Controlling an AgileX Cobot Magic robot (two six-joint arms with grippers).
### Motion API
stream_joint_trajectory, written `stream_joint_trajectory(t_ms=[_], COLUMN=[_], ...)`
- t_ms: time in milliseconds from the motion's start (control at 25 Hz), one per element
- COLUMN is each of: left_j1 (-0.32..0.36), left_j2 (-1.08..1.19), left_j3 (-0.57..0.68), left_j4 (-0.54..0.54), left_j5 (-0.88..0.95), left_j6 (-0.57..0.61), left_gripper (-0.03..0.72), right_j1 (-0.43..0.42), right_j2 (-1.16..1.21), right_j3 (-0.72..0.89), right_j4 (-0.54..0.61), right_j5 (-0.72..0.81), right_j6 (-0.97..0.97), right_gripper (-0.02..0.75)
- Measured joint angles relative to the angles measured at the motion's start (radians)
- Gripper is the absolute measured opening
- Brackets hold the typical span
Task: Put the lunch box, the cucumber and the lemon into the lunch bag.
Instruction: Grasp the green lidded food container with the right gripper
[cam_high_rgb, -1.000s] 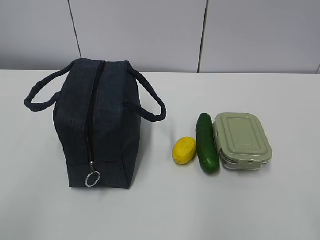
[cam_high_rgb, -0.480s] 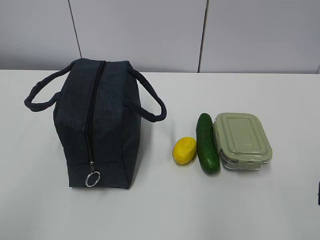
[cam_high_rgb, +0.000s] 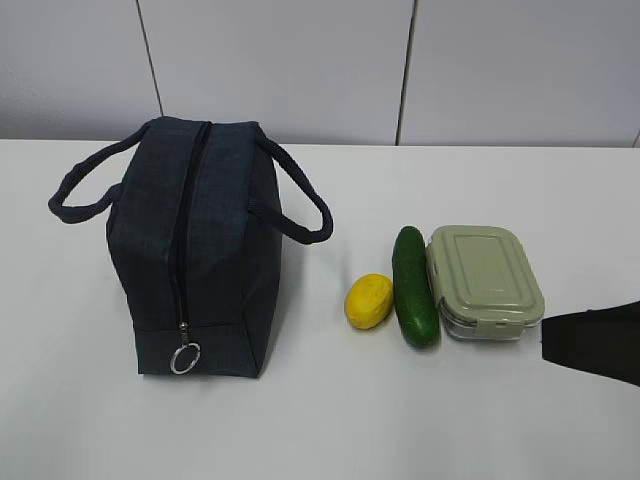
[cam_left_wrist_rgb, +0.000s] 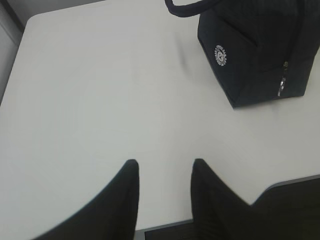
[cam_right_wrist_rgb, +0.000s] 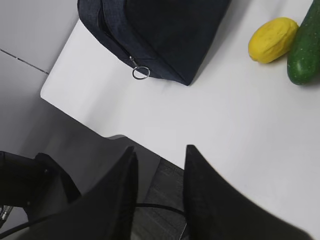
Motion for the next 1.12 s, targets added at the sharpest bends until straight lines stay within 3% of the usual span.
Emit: stream_joint_trajectory(t_ms=[440,920,1120], left_j1=[0.000,0.000,0.000], left_j2=[0.000,0.000,0.000], left_j3=[0.000,0.000,0.000], left_j4=[0.000,0.000,0.000], left_j5=[0.000,0.000,0.000], left_j6=[0.000,0.000,0.000], left_gripper=[0.237,0.237,0.237], right_j1=[-0.030,-0.377,-0.424], right_j2=[0.329,0.652,0.852], right_j3=[-0.198,-0.339,-0.446], right_j4=[0.024,0.026,0.063], right_j5=[0.050,0.235,0.235], right_j6=[-0.090,-0.212,-0.221], right_gripper=[0.236,0.236,0.236])
